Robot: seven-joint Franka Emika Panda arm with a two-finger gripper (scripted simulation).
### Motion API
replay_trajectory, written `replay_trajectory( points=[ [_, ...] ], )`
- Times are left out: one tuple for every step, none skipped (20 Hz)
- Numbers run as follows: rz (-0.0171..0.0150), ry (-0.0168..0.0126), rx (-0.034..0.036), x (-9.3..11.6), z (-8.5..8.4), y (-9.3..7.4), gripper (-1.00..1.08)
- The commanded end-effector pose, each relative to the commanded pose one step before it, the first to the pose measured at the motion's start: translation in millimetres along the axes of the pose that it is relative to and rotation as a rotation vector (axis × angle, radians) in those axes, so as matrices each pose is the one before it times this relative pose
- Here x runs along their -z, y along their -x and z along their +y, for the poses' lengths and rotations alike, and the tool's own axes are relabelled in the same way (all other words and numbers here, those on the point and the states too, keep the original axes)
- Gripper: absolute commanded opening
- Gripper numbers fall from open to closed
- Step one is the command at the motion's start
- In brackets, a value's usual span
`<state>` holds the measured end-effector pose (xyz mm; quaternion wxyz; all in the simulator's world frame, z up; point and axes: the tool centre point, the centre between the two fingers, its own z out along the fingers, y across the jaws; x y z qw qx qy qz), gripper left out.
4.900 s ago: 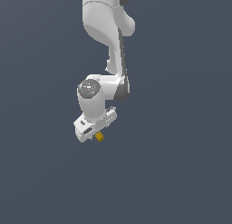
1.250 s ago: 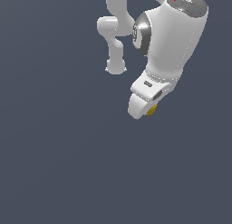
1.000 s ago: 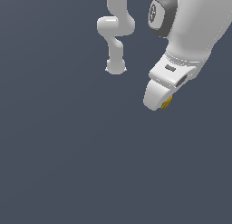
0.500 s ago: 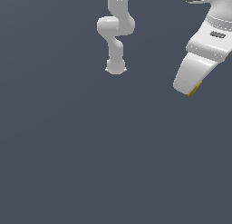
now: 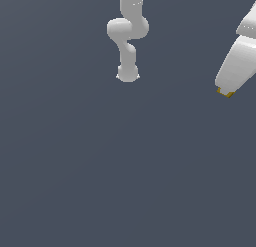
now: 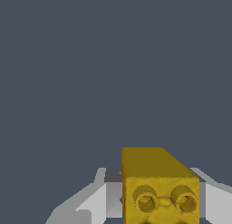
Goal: Pick up the object and move it to a goal position.
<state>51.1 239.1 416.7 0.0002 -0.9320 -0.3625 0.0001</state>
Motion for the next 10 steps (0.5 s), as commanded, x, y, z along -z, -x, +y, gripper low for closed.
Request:
replay_trajectory(
  points=[
    [-0.00006, 0.00012, -0.00067, 4.78, -2.06, -3.04, -1.0],
    [0.0, 0.0, 0.0, 1.28, -0.62, -0.91, -1.0],
    [0.0, 0.0, 0.0, 1.1, -0.52, -0.79, -1.0],
    [0.0, 0.0, 0.0, 0.93, -0.43, -0.67, -1.0],
    [0.0, 0.0, 0.0, 0.77, -0.36, -0.56, -1.0],
    [0.00005, 0.00014, 0.00046, 0.69, -0.65, -0.55, -1.0],
    [0.0, 0.0, 0.0, 0.48, -0.21, -0.35, -1.0],
    [0.0, 0.0, 0.0, 0.34, -0.15, -0.25, -1.0],
    [0.0, 0.0, 0.0, 0.2, -0.09, -0.15, -1.0],
    [0.0, 0.0, 0.0, 0.07, -0.03, -0.05, -1.0]
  ],
)
